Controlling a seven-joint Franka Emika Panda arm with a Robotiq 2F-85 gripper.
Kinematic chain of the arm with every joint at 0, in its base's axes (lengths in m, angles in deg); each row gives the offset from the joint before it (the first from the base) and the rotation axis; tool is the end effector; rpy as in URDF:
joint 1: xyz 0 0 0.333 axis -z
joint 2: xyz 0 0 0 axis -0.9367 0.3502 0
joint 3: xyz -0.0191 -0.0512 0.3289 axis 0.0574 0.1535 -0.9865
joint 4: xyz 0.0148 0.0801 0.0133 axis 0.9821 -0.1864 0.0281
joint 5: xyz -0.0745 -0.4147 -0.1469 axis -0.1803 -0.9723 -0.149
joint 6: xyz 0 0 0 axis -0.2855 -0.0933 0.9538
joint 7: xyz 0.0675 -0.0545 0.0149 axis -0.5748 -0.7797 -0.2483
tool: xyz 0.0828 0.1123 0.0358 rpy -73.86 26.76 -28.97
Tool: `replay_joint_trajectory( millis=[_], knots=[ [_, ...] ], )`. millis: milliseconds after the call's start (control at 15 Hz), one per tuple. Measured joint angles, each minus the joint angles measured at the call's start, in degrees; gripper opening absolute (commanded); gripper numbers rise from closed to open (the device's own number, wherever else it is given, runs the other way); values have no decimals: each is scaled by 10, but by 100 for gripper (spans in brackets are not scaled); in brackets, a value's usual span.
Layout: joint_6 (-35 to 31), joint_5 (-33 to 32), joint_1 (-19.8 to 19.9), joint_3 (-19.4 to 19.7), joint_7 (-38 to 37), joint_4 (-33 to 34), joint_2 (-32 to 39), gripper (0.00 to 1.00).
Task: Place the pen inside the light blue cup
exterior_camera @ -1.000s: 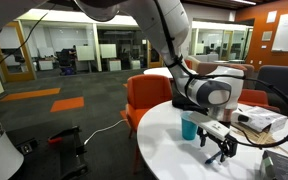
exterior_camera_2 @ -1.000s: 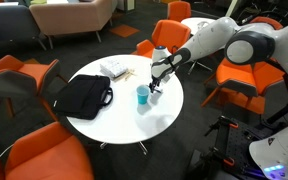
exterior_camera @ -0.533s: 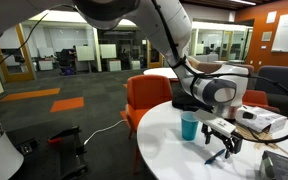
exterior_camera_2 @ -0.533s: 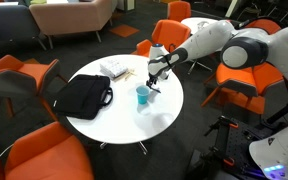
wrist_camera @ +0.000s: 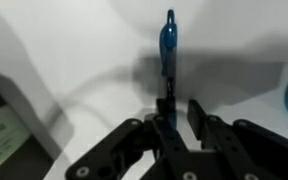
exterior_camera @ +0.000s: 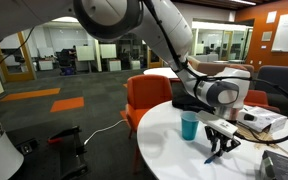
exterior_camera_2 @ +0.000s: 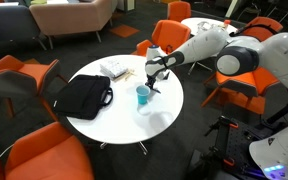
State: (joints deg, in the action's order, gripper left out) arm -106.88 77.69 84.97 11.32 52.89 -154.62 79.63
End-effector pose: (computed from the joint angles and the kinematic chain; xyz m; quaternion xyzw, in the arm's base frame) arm 0.7565 -0.2242 -0.0347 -0.9996 0.0156 0.0230 0.0029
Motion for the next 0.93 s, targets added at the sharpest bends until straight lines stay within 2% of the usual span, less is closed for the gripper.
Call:
replay_joint_trajectory(
  millis=[267,400,600,733,933],
  knots=[
    [13,0,1,2,0,25,12,1],
    [-5,0,-4,0,0,26,12,1],
    [-91,0,-21,-2,-7,13,-2,1],
    [-174,-1,-41,5,-34,-26,-30,1],
    [-297,-12,-91,50,-97,-117,-85,1]
  ],
)
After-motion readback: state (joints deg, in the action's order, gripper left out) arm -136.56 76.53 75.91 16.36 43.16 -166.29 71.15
